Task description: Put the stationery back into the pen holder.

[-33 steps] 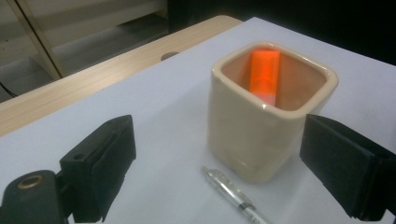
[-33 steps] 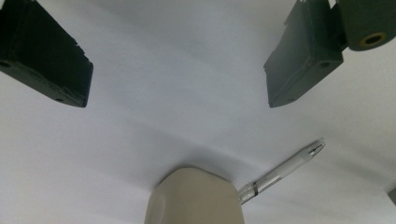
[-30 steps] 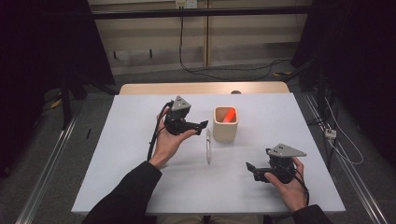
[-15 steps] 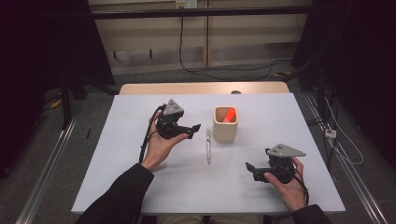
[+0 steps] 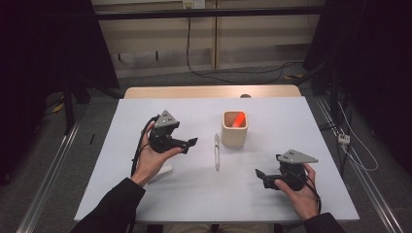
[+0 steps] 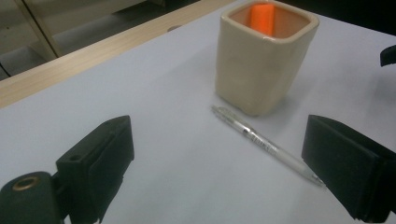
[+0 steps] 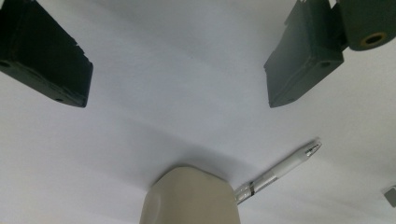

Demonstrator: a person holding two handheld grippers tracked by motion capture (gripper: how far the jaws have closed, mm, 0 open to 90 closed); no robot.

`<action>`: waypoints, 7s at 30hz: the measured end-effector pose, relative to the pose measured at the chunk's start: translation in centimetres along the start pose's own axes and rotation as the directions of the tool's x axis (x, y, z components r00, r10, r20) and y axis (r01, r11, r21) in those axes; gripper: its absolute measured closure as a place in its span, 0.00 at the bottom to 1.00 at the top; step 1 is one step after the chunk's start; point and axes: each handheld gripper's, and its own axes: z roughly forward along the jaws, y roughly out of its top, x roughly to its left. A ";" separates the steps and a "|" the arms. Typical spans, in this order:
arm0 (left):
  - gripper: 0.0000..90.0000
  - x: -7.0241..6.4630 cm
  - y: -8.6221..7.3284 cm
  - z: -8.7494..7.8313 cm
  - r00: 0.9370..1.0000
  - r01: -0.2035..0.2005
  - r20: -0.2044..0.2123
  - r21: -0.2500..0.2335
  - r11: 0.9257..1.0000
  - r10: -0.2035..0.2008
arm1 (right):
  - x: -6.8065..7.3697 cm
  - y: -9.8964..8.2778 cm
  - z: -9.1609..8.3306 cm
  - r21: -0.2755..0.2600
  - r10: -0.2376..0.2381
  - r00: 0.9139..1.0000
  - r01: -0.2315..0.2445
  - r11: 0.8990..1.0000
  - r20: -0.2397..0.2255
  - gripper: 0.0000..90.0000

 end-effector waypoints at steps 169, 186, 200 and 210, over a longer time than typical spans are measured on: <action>0.75 -4.7 -2.5 -0.4 0.958 -0.186 0.275 0.394 0.900 0.078 | 5.6 1.6 1.9 0.051 -0.197 0.974 0.203 0.978 -0.110 0.07; 0.75 -6.9 -0.3 1.2 0.930 -0.241 0.351 0.371 0.897 0.105 | 8.8 2.7 2.9 -0.012 -0.353 0.929 0.354 0.935 -0.111 0.14; 0.75 -7.7 1.0 3.1 0.915 -0.269 0.388 0.379 0.885 0.112 | 10.2 2.2 3.7 -0.051 -0.582 0.813 0.581 0.812 -0.001 0.18; 0.75 -8.8 2.3 4.5 0.898 -0.315 0.417 0.389 0.866 0.139 | 10.4 1.9 3.2 -0.035 -0.713 0.690 0.721 0.692 0.120 0.28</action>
